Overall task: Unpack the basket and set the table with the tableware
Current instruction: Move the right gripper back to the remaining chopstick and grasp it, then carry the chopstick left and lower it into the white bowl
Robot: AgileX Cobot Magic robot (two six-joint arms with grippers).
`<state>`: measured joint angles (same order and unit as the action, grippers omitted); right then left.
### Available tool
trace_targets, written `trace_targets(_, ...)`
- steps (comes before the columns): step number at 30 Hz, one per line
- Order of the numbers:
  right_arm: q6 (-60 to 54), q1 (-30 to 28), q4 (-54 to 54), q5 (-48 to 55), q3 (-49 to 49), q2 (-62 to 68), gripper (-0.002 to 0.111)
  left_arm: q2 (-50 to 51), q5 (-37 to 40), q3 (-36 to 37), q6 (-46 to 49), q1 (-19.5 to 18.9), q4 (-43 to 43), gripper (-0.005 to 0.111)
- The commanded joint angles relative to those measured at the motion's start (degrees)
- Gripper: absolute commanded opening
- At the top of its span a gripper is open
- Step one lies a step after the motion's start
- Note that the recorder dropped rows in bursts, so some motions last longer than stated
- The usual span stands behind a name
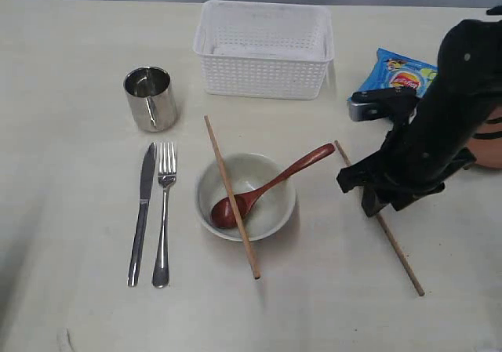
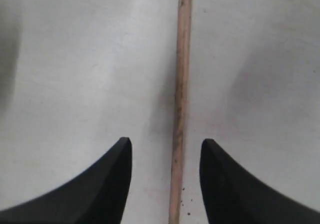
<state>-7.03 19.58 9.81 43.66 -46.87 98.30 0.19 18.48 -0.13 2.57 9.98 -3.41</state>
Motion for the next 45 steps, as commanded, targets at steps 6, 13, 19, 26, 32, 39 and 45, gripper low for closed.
trace_targets(6,-2.4,-0.5,-4.3,-4.4,0.3,4.9,0.042,-0.2,0.0,0.1,0.0,-0.1,0.5,0.000)
trace_targets(13,-2.4,0.6,-3.9,-5.7,0.3,6.6,0.042,-0.2,0.0,0.1,0.0,-0.1,0.5,0.000)
trace_targets(19,-2.4,3.4,-4.4,-5.7,0.3,8.5,0.023,-0.2,0.0,0.1,0.0,-0.1,0.5,0.000)
trace_targets(26,-2.6,4.1,-5.4,-4.1,0.3,8.6,0.000,-0.2,0.0,0.1,0.0,-0.1,0.5,0.000)
trace_targets(32,1.4,4.0,-7.8,-2.9,0.3,5.7,0.000,-0.2,0.0,0.1,0.0,-0.1,0.5,0.000)
trace_targets(39,4.7,4.0,-9.8,2.6,-1.4,-2.8,0.000,-0.2,0.0,0.1,0.0,-0.1,0.5,0.000)
trace_targets(45,8.3,4.0,-9.8,11.6,-8.2,-9.1,0.000,-0.2,0.0,0.1,0.0,-0.1,0.5,0.000)
